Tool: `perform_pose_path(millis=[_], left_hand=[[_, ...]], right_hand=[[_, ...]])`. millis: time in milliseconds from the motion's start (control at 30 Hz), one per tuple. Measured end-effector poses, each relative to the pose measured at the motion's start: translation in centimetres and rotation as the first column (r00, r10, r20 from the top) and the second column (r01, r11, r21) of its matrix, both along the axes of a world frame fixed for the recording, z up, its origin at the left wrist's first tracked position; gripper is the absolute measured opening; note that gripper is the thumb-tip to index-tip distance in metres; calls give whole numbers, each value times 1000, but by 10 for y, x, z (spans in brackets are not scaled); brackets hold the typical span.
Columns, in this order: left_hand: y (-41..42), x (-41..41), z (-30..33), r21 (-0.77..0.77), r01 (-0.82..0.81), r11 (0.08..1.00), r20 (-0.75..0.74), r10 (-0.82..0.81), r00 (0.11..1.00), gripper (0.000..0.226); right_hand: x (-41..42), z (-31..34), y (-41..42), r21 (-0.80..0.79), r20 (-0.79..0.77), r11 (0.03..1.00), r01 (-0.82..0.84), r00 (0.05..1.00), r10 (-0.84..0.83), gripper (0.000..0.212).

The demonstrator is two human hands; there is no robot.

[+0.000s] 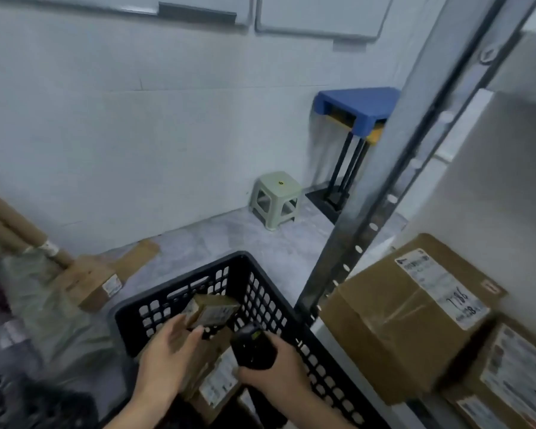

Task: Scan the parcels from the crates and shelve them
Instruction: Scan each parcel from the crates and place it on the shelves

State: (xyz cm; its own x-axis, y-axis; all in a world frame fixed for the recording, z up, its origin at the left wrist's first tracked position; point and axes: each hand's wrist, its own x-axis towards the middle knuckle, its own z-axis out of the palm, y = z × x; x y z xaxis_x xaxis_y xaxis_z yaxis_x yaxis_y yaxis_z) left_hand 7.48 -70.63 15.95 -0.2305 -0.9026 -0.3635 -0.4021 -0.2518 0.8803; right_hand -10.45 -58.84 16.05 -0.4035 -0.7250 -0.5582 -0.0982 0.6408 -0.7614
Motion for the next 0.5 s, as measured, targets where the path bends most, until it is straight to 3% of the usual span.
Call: perform_pose_path(millis=[100,367,500], left_hand=[[-22,-11,-20,-21,31,999,33,-30,999,55],[-55,-12,-77,-75,20,997,159,-8,987,56],[-65,-23,-97,-75,42,996,193,-27,981,50]], right_hand=[[-7,-24,-28,19,-33,1000,24,999,-24,68],[0,-90,-72,29,-65,998,51,997,-49,103],[-5,-110,-83,7,-69,998,68,995,-67,94]])
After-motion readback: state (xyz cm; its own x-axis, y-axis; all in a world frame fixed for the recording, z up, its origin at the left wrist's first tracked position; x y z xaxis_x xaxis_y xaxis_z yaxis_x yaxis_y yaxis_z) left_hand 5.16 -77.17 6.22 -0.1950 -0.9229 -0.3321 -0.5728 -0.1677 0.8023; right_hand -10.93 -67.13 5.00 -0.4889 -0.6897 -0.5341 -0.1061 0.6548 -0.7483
